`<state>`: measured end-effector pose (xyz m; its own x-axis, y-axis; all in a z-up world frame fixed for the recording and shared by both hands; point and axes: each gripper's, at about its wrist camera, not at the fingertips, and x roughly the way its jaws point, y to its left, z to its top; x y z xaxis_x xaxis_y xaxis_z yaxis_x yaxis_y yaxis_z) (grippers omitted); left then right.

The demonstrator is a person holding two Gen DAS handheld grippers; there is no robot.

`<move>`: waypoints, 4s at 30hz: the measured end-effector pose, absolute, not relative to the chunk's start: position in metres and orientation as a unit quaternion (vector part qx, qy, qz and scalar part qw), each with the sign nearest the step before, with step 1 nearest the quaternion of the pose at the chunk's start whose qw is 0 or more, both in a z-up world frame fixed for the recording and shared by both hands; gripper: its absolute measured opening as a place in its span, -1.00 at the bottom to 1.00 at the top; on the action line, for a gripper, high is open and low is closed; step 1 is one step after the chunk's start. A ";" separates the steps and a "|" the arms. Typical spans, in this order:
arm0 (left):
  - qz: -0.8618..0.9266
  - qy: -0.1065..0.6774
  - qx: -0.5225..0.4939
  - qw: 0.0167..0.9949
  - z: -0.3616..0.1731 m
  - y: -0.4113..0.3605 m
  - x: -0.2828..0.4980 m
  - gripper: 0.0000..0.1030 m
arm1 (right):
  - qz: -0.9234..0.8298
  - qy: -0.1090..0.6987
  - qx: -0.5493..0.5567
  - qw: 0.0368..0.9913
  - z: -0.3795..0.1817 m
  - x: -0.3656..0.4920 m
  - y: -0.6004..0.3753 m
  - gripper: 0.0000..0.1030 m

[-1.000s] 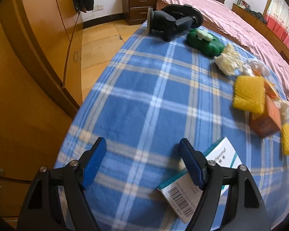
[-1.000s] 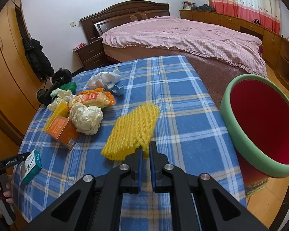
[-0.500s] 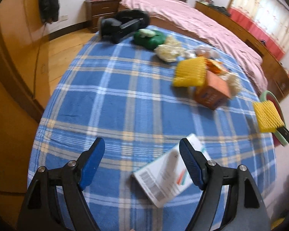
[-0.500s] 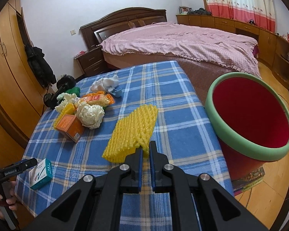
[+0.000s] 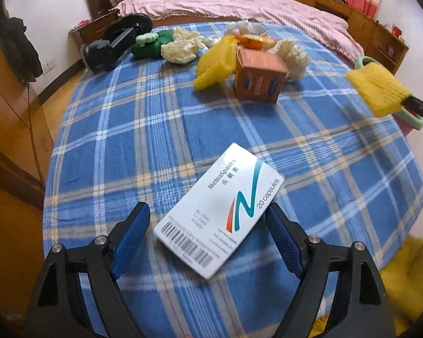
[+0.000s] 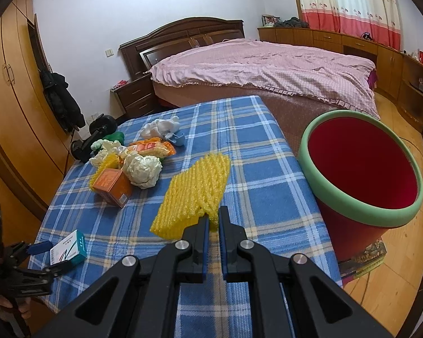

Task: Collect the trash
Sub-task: 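Grasp the white medicine box with the left tool and lift it, then carry the medicine box and foam net over the red bin with both tools, then open both tools to drop the box and foam net into the bin, then move both open tools back over the table items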

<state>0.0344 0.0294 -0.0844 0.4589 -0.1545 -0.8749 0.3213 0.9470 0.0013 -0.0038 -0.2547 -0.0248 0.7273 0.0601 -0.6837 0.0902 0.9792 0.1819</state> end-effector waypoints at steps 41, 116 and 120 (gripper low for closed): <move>-0.253 0.411 -0.004 0.876 0.023 -0.109 0.116 0.10 | -0.105 0.303 0.121 0.940 0.034 0.001 -0.374 -0.85; -0.239 0.416 -0.034 0.877 0.018 -0.170 0.123 0.32 | -0.113 0.333 0.195 0.916 -0.002 -0.007 -0.406 0.42; -0.220 0.411 -0.048 0.883 0.021 -0.143 0.122 0.32 | -0.093 0.333 0.187 0.919 0.004 0.002 -0.386 0.42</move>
